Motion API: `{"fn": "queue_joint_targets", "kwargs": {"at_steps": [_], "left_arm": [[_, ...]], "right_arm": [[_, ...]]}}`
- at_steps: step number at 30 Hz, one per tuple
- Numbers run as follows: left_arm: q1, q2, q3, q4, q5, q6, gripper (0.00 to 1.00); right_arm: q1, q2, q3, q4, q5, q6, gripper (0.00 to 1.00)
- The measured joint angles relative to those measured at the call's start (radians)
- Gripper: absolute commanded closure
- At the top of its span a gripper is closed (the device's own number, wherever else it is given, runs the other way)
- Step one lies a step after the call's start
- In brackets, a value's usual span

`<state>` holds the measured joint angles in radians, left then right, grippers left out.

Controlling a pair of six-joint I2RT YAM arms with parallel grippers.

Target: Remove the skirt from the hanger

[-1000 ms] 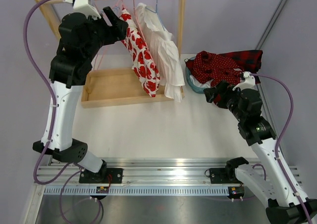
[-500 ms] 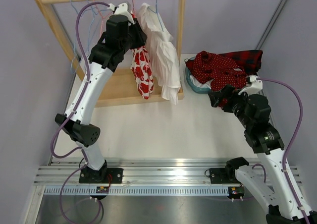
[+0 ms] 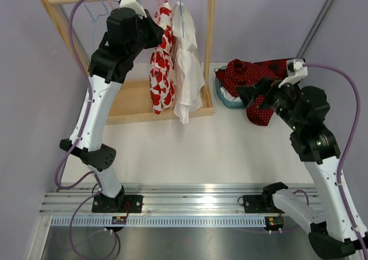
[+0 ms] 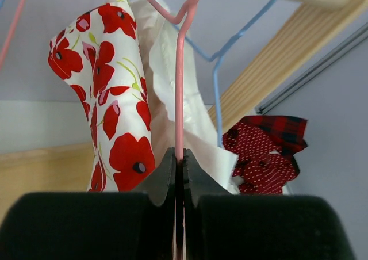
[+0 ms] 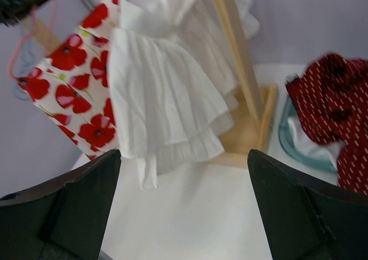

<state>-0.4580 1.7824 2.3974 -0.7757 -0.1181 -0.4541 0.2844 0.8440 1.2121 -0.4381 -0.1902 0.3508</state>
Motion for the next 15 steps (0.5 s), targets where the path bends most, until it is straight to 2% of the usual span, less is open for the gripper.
{"fn": "queue_joint_targets", "kwargs": {"at_steps": [3, 6, 11, 15], "left_arm": [[0.0, -0.048, 0.012, 0.0, 0.014, -0.004, 1.0], [0.0, -0.093, 0.007, -0.002, 0.027, -0.014, 1.0], [0.0, -0.142, -0.01, 0.0, 0.041, -0.019, 1.0], [0.0, -0.164, -0.033, -0.001, 0.045, -0.019, 1.0]], "right_arm": [[0.034, 0.093, 0.146, 0.043, -0.046, -0.014, 0.01], [0.14, 0.185, 0.273, 0.051, -0.057, -0.039, 0.03], [0.429, 0.359, 0.452, 0.044, -0.002, -0.103, 0.04], [0.609, 0.477, 0.486, 0.052, 0.06, -0.139, 0.03]]}}
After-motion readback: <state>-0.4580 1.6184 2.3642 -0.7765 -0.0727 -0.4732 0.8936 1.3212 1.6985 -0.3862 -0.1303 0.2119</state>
